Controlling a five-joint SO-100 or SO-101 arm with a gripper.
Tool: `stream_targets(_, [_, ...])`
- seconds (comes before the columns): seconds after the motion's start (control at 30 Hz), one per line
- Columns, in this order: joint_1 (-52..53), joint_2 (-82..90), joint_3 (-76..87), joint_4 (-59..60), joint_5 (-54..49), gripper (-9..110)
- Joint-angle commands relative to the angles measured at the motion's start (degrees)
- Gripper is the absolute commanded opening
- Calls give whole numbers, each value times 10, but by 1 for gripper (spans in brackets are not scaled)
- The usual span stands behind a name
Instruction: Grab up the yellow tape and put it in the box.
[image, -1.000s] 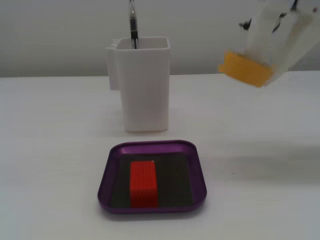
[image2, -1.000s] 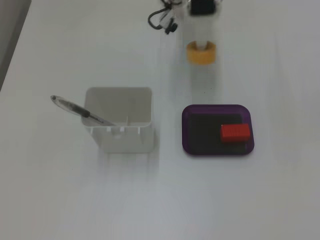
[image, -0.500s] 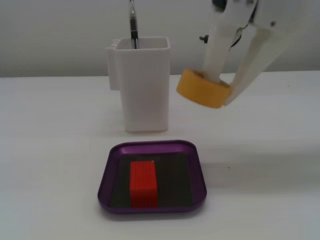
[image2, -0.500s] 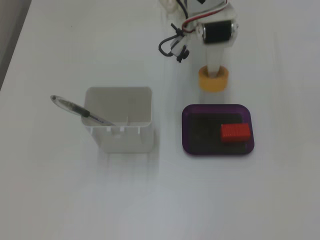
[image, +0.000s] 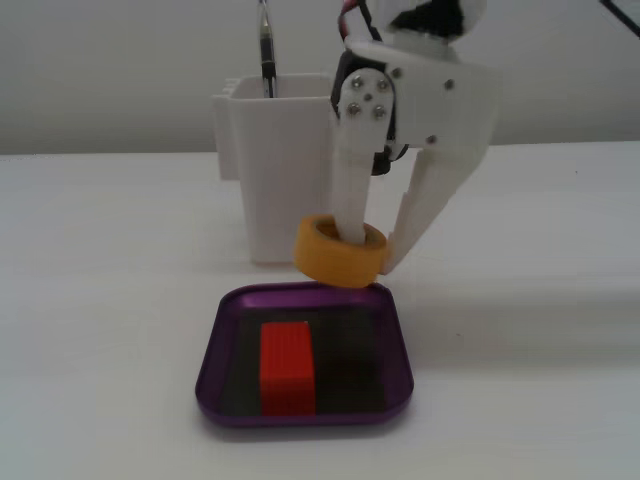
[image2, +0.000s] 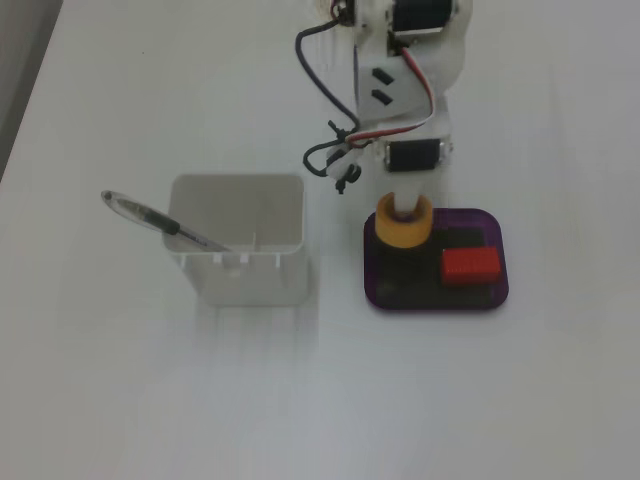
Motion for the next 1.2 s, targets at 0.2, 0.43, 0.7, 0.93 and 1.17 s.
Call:
stream_targets(0.2, [10,-53,-63,3,2,0])
stream_targets(0.43, [10,-55,-63,3,-3,0])
stream_targets(0.7, [8,-48,-63,4,1,0])
stream_targets(0.93, [7,-47,-63,27,2,0])
stream_targets(1.17, [6,-45,-66,48,2,2])
